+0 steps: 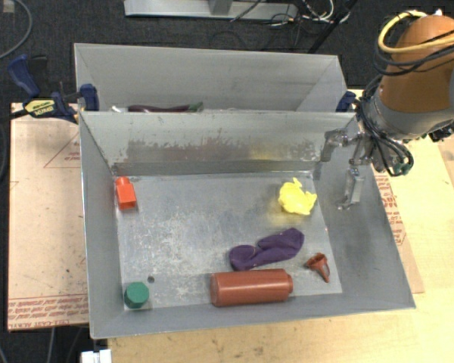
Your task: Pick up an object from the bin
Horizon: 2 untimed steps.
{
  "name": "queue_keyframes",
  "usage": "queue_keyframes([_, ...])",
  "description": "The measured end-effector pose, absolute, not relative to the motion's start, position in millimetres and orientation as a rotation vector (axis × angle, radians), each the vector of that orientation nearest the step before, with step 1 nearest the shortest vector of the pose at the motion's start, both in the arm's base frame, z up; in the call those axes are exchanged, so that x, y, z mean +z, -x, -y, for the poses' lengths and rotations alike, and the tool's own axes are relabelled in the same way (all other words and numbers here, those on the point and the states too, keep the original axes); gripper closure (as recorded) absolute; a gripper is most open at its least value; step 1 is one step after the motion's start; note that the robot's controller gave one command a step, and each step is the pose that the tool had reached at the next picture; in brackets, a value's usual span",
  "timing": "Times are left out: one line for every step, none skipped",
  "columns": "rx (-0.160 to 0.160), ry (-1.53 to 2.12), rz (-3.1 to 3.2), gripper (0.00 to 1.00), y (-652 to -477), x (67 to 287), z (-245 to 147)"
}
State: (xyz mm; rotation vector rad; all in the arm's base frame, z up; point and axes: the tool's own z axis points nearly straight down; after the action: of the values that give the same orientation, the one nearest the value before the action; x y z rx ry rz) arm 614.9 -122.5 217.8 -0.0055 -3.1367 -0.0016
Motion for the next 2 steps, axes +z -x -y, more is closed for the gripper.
queue_keyframes([0.000,0.002,3.144,0.00,-616.1,223,122])
queue_keyframes([0.003,-0.089,3.149,0.00,-621.7,188,114])
